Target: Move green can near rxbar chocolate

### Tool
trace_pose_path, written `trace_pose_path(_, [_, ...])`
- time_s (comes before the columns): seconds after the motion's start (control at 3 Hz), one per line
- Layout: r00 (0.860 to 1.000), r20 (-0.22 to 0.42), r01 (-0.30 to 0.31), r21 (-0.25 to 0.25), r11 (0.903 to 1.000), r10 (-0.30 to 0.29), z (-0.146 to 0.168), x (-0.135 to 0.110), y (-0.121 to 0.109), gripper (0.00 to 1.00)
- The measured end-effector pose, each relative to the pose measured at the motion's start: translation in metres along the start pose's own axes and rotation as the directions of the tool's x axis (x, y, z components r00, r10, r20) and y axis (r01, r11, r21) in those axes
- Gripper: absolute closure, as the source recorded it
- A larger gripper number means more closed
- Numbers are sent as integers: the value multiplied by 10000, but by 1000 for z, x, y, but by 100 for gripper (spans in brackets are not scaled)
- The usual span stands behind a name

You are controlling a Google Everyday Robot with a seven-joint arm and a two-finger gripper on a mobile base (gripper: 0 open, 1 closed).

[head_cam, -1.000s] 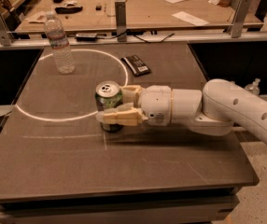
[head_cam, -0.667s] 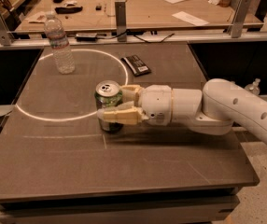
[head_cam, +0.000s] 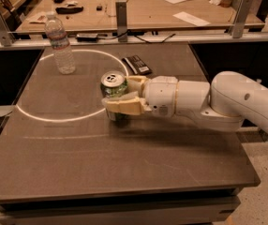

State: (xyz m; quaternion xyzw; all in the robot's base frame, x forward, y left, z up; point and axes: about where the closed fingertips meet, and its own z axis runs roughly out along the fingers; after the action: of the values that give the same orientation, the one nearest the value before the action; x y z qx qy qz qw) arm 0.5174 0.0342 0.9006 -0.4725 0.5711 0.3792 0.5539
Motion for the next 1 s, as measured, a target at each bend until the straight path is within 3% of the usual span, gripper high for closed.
trace_pose_path(0.33, [10000, 16, 50, 1180, 9930, -52, -10, -4, -18, 100])
trace_pose_path(0.67, [9999, -98, 44, 2417, 9703, -21, -30, -3, -34, 100])
trace_pose_path(1.0, [9988, -486, 198, 3515, 9360, -29, -58, 2, -48, 100])
